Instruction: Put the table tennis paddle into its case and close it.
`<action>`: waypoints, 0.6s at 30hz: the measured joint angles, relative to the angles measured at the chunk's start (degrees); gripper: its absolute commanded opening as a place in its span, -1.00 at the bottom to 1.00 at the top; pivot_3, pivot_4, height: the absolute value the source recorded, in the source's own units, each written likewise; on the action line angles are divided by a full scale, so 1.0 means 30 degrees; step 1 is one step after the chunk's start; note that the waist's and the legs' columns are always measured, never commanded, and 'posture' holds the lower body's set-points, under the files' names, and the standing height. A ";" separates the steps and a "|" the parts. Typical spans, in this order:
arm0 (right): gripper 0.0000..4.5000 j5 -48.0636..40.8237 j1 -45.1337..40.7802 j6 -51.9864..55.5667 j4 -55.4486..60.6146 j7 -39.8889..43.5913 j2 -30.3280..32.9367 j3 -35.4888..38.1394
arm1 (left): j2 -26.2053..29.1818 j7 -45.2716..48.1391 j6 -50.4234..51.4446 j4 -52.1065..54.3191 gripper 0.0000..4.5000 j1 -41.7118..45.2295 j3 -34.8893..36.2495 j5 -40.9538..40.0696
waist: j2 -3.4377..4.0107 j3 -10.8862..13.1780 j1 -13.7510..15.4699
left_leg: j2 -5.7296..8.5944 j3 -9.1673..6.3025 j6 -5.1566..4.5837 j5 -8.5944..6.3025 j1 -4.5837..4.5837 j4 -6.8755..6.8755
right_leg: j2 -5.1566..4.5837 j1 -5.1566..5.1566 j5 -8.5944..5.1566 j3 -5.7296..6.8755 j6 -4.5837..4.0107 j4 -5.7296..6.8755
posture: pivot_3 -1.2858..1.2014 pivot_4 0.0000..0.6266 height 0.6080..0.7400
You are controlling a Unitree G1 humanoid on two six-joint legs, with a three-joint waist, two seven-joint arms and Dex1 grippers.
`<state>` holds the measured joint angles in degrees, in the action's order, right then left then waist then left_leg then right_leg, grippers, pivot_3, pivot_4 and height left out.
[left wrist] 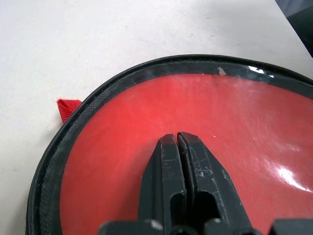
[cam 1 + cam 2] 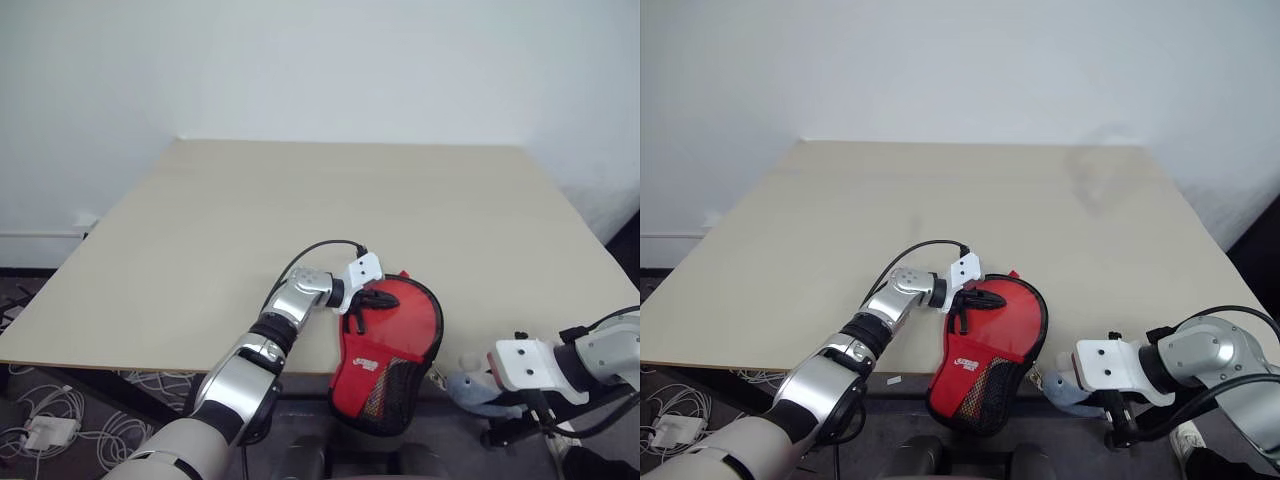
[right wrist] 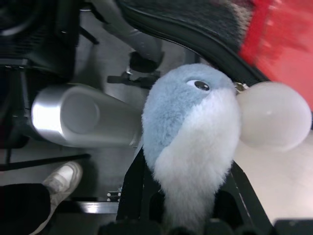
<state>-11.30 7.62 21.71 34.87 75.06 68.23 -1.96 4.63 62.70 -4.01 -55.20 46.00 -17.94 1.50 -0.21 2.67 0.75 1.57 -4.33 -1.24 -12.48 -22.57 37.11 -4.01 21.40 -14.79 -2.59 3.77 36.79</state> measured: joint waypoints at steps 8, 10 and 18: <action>-0.80 -0.0162 0.1023 0.0353 0.1772 -0.0382 0.0017 0.0351 | -0.0005 0.0011 -0.0008 -0.0265 -1.00 0.0242 -0.0045 0.0060 | -0.0013 0.0002 0.0043 | 0.0003 -0.0016 -0.0002 -0.0012 -0.0012 0.0009 | -0.0006 -0.0005 -0.0005 0.0021 0.0007 -0.0011 | 0.03 -1.00 0.91; -0.80 -0.0151 0.1496 0.0221 0.2145 -0.0431 0.0021 0.0342 | -0.0006 0.0015 -0.0007 -0.0303 -1.00 0.0300 -0.0053 0.0092 | -0.0031 0.0001 0.0042 | 0.0002 -0.0017 -0.0001 -0.0015 -0.0011 0.0013 | -0.0006 -0.0011 -0.0006 0.0024 0.0007 -0.0013 | 0.03 -1.00 0.91; -0.80 0.0905 0.2992 -0.2271 0.1107 -0.0551 0.0452 0.0671 | 0.0003 0.0155 -0.0005 -0.0460 -1.00 0.0467 -0.0056 0.0126 | -0.0074 -0.0001 0.0039 | 0.0001 -0.0014 -0.0008 -0.0038 -0.0013 0.0040 | -0.0011 -0.0019 -0.0008 0.0025 0.0008 -0.0013 | 0.03 -1.00 0.91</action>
<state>-8.59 16.60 14.89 38.19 73.40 69.58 0.05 4.64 63.16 -4.03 -56.58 47.40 -18.11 1.88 -0.43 2.67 0.86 1.57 -4.37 -1.26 -12.59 -22.61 37.23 -4.04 21.34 -14.81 -2.51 3.80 36.75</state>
